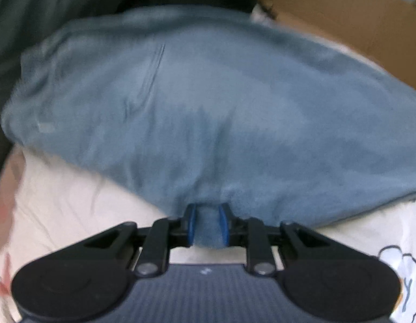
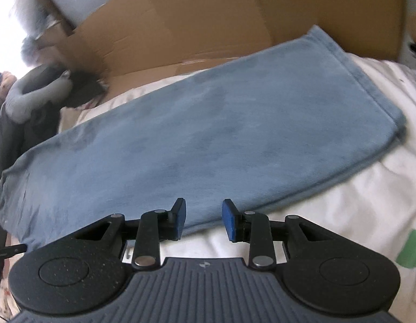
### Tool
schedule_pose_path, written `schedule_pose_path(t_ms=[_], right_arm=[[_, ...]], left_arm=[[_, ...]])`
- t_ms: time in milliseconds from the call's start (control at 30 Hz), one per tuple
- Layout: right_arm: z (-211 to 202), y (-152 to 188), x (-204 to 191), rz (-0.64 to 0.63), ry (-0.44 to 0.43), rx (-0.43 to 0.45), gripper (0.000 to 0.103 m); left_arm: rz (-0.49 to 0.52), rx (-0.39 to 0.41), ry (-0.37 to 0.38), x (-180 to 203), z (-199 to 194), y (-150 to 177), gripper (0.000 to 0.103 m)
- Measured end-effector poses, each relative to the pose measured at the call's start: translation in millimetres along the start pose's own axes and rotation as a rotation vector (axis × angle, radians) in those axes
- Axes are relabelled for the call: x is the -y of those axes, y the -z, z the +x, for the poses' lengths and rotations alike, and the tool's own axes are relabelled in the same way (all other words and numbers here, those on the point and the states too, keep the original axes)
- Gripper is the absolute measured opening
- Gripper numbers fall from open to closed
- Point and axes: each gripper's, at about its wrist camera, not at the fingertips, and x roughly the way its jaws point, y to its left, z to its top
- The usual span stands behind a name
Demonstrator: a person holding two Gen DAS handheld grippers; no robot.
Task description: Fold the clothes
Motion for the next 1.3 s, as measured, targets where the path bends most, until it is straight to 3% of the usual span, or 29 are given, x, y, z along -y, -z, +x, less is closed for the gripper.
schedule_pose_path(t_ms=[133,333,667,833,1067,1200,1300], right_arm=[[7,-2,-14,-0.057,-0.003,-0.008,0.037],[22,2,-33,-0.157,0.013,-0.043,0.037],[27,15,-39,-0.252,0.036,-0.089,0.037],[28,22,-35,-0.26,0.057,-0.123,0.038],[20,28,-29,-0.238,0.072,-0.126,0.038],[13,28,-25,-0.219,0.08,-0.1,0.038],[9,26,-23,-0.214,0.078,-0.087,0.038]], left_arm=[[-0.022,0.002,-0.006,-2,-2,-8,0.028],[-0.028,0.081,-0.016,-10,-27,-33,0.028],[-0.079,0.146,-0.111,-48,-14,-91,0.027],[-0.086,0.23,-0.126,-71,-9,-120,0.028],[-0.025,0.306,-0.153,-82,-8,-162,0.023],[-0.061,0.347,-0.119,-84,0,-177,0.014],[-0.019,0.364,-0.145,-75,8,-182,0.008]])
